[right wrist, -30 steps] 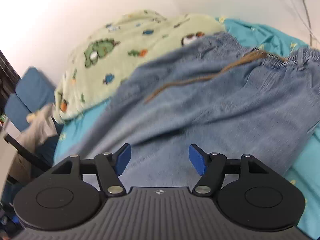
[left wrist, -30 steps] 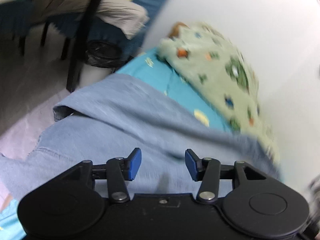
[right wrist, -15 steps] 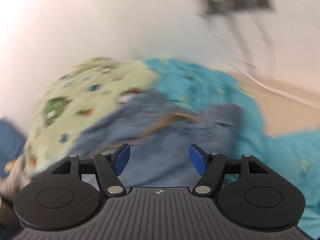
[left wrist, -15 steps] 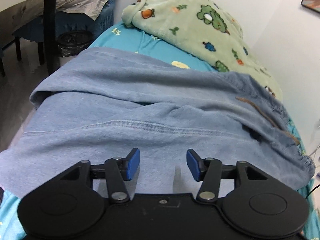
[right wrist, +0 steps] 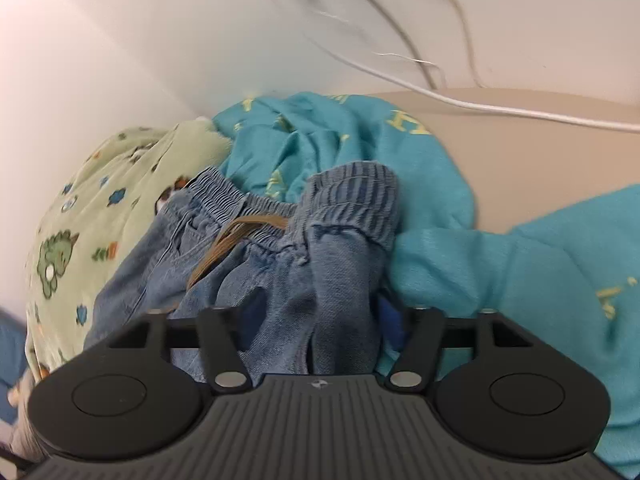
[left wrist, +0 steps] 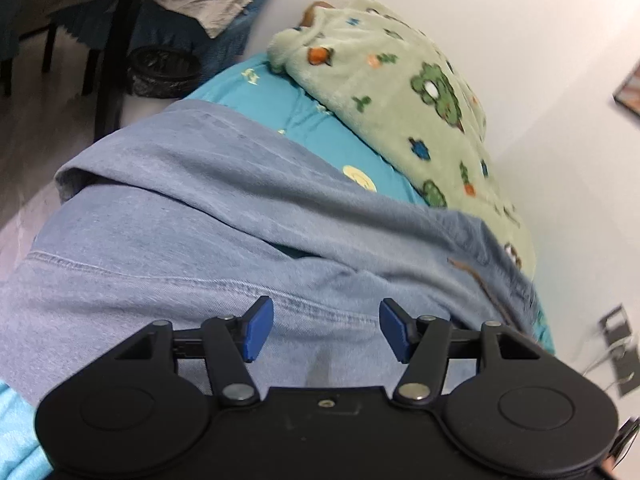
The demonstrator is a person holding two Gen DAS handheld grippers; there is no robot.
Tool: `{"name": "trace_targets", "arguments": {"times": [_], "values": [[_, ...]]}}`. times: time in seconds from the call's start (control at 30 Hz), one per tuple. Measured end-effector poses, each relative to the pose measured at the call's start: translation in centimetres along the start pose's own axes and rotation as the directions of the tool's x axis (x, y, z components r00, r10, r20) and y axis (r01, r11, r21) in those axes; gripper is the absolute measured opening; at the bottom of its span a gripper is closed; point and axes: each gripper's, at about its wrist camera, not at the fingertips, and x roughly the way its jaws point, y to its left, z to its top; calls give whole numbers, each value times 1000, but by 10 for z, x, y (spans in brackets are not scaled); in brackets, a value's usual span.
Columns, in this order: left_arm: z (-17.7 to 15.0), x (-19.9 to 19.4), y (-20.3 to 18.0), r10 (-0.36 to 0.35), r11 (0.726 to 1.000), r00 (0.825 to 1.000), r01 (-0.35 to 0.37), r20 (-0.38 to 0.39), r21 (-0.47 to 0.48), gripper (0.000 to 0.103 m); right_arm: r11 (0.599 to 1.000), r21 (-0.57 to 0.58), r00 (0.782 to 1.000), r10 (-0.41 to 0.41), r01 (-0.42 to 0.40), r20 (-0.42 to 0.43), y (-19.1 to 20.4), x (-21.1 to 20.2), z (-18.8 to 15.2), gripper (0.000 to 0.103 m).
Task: Fold clothes
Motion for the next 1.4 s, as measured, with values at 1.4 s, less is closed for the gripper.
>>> {"name": "trace_targets", "arguments": {"times": [1.4], "values": [[-25, -37, 355, -149, 553, 987, 33, -60, -833, 59, 998, 51, 993, 42, -48, 113, 24, -31, 0, 10]]}}
